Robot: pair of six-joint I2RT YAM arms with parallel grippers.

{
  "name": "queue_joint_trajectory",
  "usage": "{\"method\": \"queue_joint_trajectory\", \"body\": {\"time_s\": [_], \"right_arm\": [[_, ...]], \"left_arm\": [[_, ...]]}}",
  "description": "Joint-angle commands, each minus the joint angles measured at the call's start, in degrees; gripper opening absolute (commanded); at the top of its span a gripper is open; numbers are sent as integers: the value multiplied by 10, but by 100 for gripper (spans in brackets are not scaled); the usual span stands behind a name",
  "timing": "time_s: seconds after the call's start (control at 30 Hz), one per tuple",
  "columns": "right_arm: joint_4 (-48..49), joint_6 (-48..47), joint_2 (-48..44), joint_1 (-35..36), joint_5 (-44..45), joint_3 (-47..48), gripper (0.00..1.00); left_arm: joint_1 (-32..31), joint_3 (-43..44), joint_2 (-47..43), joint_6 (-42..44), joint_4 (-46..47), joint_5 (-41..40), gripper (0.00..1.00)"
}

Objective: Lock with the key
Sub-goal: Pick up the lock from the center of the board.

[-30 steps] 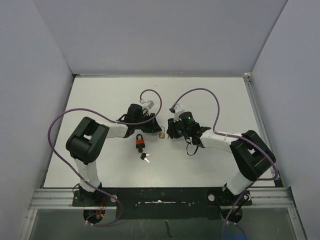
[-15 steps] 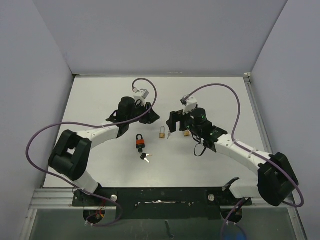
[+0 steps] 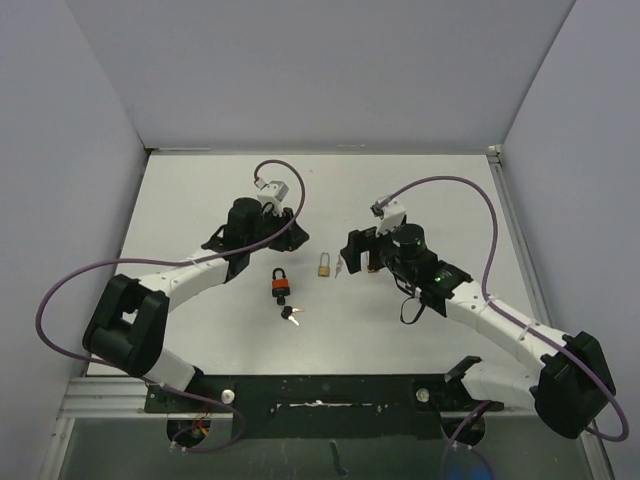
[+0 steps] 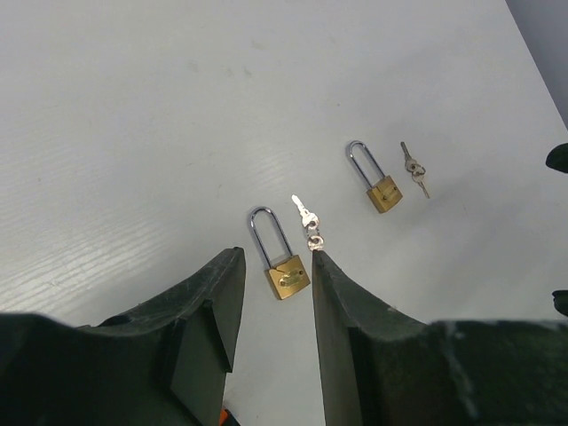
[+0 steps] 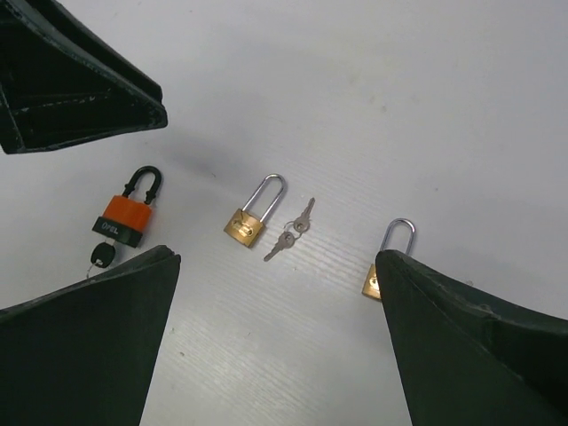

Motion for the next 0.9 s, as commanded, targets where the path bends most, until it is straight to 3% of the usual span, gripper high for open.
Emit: {"method": "queue_joint_trajectory", "body": {"time_s": [0.0,0.3,0.53,0.87], "right_arm": [[1,-25,-17,33,-5,15,98],[-41,-25,90,157,155,80,98],[-19,1,195,185,123,135,98],[-24,25,353,211,103,263,99]], "left_arm": [[5,-11,-53,16,-1,-31,34],[38,-61,-108,7,-15,-55,35],[91,-123,-140,-12,-19,-76,35],[120,-192,-178,-36,-6,-136,37]]}}
